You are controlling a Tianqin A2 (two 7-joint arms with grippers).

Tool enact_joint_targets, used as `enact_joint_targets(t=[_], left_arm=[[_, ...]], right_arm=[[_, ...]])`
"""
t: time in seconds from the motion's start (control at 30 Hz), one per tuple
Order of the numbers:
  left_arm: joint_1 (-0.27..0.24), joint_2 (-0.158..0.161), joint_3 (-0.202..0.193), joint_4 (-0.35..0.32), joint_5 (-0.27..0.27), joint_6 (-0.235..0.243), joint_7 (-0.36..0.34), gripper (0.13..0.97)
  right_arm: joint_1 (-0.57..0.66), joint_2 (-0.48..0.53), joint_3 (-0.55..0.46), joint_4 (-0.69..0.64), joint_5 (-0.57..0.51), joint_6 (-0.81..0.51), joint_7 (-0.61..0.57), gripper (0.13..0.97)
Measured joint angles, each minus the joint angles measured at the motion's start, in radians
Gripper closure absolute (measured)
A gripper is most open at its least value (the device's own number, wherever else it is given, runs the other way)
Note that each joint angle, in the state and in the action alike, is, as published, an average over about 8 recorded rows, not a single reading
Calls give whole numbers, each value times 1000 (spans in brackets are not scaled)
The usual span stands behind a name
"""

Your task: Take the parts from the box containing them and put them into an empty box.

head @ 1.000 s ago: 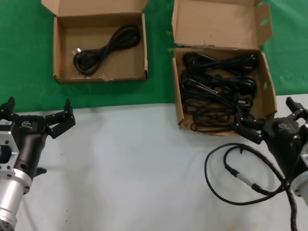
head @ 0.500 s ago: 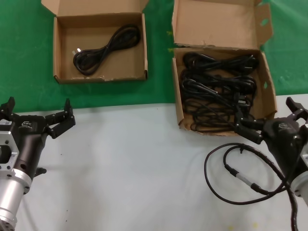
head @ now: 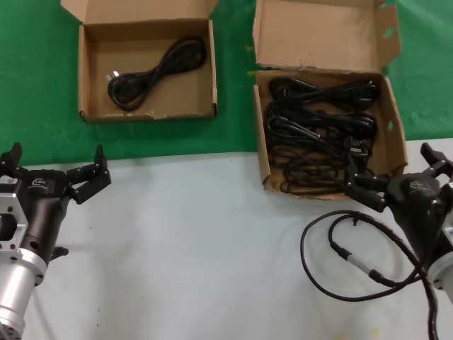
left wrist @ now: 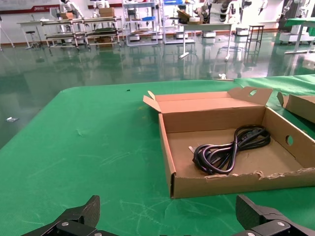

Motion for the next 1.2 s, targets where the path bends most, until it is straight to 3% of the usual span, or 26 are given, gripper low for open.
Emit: enact_joint_targets(t=[1.2], left_arm=[[0,0,0,0,0,0,0,132]], right_arm=[[0,0,0,0,0,0,0,129]])
